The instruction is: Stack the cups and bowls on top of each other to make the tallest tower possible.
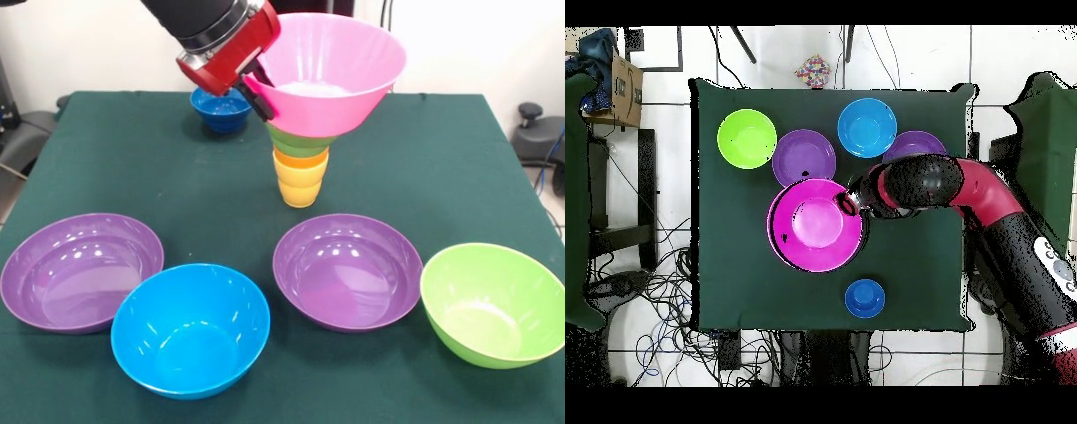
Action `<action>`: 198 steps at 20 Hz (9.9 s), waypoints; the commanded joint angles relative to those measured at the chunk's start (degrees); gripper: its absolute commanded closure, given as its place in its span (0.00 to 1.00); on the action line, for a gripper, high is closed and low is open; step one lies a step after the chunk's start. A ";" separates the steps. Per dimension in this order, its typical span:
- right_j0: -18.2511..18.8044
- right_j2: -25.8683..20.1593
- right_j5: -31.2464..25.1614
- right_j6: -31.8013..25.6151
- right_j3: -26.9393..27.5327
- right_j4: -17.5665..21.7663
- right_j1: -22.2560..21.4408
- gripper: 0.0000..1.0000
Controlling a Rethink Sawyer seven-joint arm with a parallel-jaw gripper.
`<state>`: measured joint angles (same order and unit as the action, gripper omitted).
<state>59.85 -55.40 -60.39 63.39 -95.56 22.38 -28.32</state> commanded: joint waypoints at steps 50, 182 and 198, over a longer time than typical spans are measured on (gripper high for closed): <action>-0.18 2.73 4.15 -0.92 -7.68 2.89 -2.95 1.00; -4.49 3.90 7.81 3.14 -8.35 -1.16 -5.54 1.00; -6.57 4.52 4.62 2.62 -4.83 -2.47 -6.00 1.00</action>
<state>55.89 -53.45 -54.14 63.39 -104.63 20.93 -34.67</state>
